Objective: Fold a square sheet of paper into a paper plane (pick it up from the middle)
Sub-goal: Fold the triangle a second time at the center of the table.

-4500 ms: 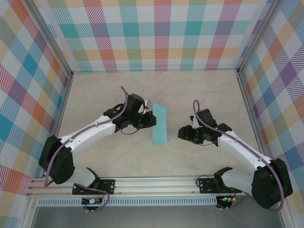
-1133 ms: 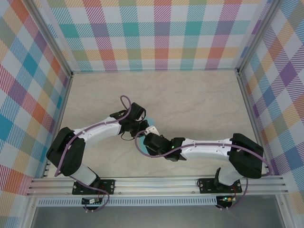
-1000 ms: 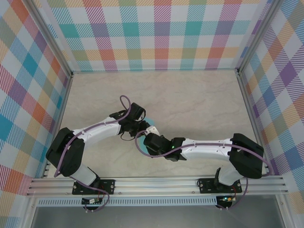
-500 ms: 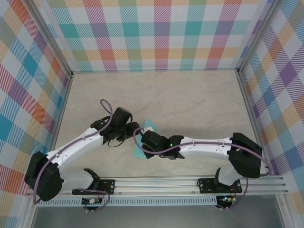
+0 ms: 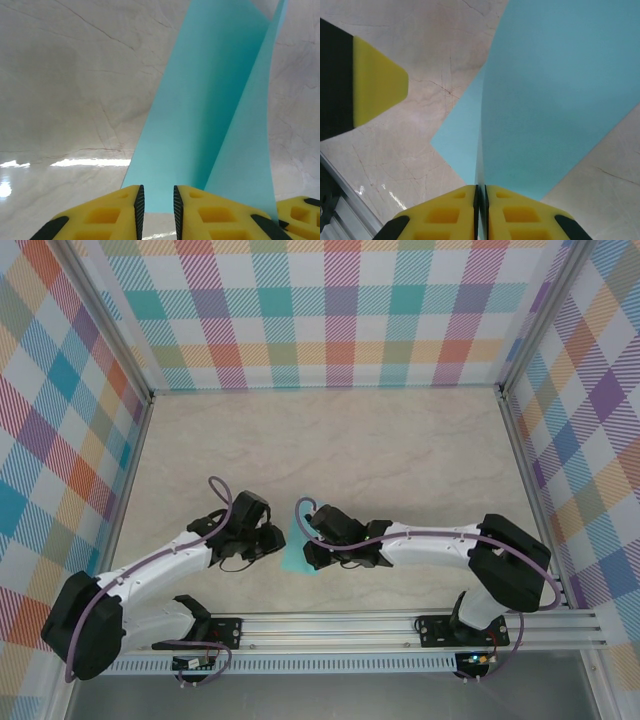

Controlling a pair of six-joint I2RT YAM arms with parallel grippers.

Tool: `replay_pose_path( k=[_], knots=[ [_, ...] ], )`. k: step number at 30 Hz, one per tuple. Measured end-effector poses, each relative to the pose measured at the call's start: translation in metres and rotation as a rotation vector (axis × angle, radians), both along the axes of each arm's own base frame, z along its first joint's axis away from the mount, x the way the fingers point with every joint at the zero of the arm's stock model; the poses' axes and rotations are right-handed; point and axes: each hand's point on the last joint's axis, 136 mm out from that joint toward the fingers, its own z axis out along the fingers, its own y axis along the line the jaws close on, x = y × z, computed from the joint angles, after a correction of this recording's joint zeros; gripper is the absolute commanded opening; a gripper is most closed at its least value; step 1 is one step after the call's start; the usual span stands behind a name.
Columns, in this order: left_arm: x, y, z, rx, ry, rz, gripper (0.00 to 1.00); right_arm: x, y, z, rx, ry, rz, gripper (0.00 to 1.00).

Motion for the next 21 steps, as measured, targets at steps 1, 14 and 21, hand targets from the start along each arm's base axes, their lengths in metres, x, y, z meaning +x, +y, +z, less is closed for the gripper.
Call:
replay_pose_path(
  k=[1, 14, 21],
  knots=[
    [0.000, -0.003, -0.002, -0.012, 0.003, -0.009, 0.24, 0.000, 0.000, 0.000, 0.009, 0.008, 0.001, 0.14],
    [0.002, -0.023, -0.026, -0.055, 0.060, -0.070, 0.21, 0.015, 0.000, -0.006, 0.071, 0.084, -0.004, 0.15],
    [-0.001, -0.021, -0.041, -0.023, 0.100, -0.076, 0.18, 0.022, -0.005, -0.010, 0.077, 0.114, -0.012, 0.15]
  ],
)
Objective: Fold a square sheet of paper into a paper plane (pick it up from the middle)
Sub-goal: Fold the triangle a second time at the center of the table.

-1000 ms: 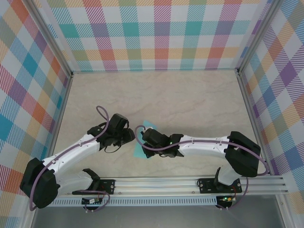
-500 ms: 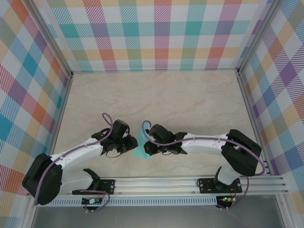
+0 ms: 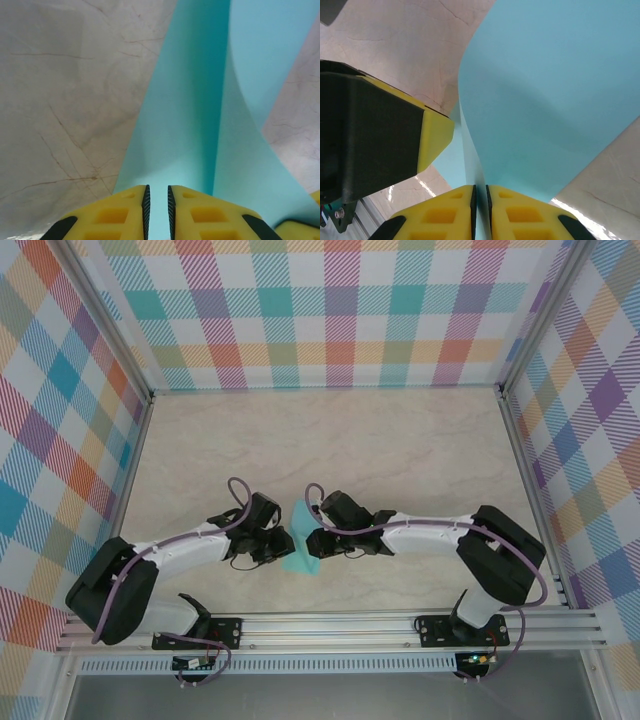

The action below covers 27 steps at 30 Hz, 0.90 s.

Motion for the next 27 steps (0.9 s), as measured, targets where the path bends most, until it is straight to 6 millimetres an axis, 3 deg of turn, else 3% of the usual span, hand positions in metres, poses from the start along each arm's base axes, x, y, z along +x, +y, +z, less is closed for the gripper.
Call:
replay_pose_path(
  k=[4, 16, 27],
  knots=[
    [-0.002, 0.000, -0.009, 0.020, 0.017, -0.013, 0.17, 0.004, -0.002, -0.007, -0.005, 0.010, 0.006, 0.15],
    [0.001, 0.001, -0.008, 0.051, 0.007, -0.021, 0.16, 0.012, -0.008, -0.029, -0.035, 0.039, 0.026, 0.15],
    [0.002, 0.003, -0.009, 0.074, 0.009, -0.031, 0.16, 0.021, 0.000, -0.023, -0.026, 0.006, 0.069, 0.15]
  ],
)
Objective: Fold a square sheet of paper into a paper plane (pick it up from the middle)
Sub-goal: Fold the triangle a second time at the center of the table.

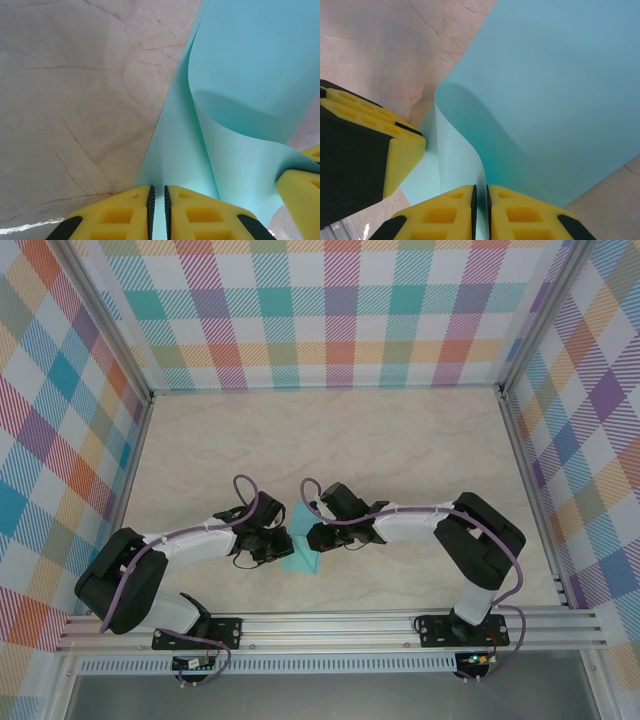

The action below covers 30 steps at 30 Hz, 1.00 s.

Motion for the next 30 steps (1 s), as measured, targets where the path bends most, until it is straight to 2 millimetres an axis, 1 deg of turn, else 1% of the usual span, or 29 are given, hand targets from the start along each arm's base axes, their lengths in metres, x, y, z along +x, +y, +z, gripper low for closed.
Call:
replay_pose_path(
  k=[9, 30],
  knots=[
    [0.000, 0.000, 0.000, 0.009, 0.002, -0.005, 0.15, -0.002, -0.002, -0.003, -0.012, 0.011, 0.001, 0.15],
    [0.000, 0.001, -0.001, 0.015, 0.005, -0.009, 0.15, 0.004, -0.004, -0.014, -0.061, -0.005, 0.001, 0.15]
  ],
)
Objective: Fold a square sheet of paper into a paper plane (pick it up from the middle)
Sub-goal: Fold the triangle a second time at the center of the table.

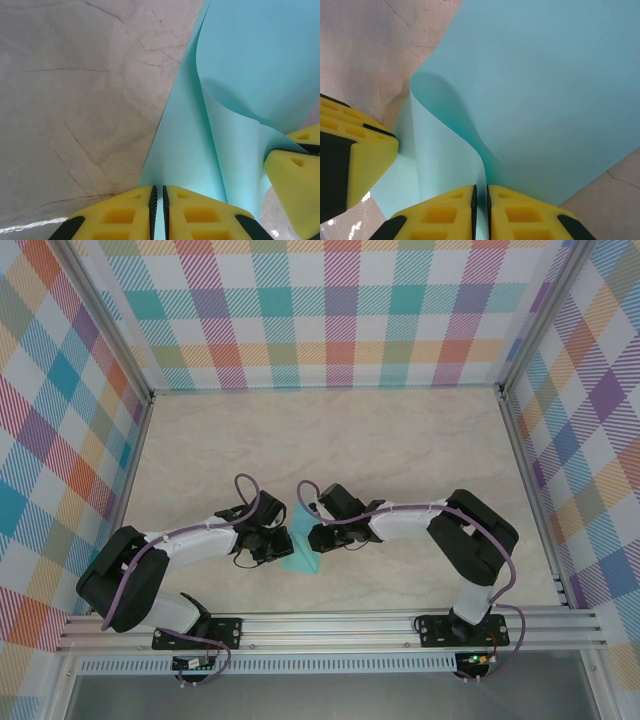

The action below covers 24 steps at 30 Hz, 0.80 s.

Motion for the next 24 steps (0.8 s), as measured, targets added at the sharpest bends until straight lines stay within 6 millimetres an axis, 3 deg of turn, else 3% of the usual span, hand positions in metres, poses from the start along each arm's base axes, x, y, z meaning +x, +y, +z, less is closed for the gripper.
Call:
replay_pose_path(
  k=[24],
  knots=[
    [-0.0001, 0.0003, -0.0003, 0.006, 0.001, -0.006, 0.14, 0.0013, -0.0005, -0.0015, -0.006, 0.002, -0.007, 0.15]
  ],
)
